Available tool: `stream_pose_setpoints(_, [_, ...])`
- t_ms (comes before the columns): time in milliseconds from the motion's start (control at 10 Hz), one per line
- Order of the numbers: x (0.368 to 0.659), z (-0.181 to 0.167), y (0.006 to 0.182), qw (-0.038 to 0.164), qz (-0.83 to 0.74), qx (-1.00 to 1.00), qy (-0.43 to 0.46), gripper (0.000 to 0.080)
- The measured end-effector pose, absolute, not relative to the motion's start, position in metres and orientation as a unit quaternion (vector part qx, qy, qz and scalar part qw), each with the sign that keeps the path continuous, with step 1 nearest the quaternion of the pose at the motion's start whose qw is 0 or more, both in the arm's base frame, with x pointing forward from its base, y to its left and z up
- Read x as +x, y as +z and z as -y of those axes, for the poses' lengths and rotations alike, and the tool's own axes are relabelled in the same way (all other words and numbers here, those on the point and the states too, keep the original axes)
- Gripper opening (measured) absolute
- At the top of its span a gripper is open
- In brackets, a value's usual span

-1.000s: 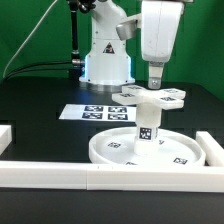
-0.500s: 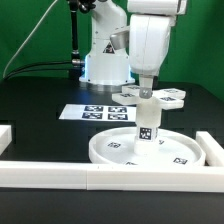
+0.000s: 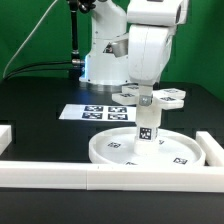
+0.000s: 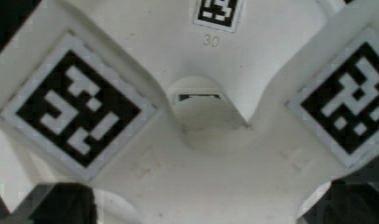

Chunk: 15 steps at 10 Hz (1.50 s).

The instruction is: Assemble round table

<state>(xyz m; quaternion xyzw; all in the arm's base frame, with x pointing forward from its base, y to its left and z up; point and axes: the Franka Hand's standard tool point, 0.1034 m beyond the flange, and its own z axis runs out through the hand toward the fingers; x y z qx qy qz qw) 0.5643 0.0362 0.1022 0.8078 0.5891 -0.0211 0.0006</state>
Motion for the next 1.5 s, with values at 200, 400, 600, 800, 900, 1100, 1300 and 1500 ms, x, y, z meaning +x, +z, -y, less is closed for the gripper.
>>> stream_pose_setpoints(200, [0.5635, -0.0341, 0.1002, 0.0, -0.588, 0.809, -0.023, 0.0648])
stream_pose_setpoints(400, [0.5637, -0.034, 0.1004, 0.0, -0.581, 0.814, -0.022, 0.044])
stream_pose_setpoints(600, [0.5636, -0.0331, 0.1002, 0.001, -0.572, 0.82, -0.023, 0.0441])
stream_pose_setpoints(800, [0.5635, -0.0332, 0.1, 0.002, -0.508, 0.861, -0.022, 0.0441])
stream_pose_setpoints(900, [0.5631, -0.0331, 0.0995, 0.002, -0.472, 0.881, -0.023, 0.0441])
stream_pose_setpoints(1100, [0.5626, -0.0326, 0.0991, 0.0, -0.352, 0.936, -0.02, 0.0442])
stream_pose_setpoints(1300, [0.5616, -0.0334, 0.0988, -0.003, -0.245, 0.97, -0.014, 0.0442])
stream_pose_setpoints(1500, [0.5598, -0.037, 0.0982, -0.017, -0.087, 0.996, -0.013, 0.0442])
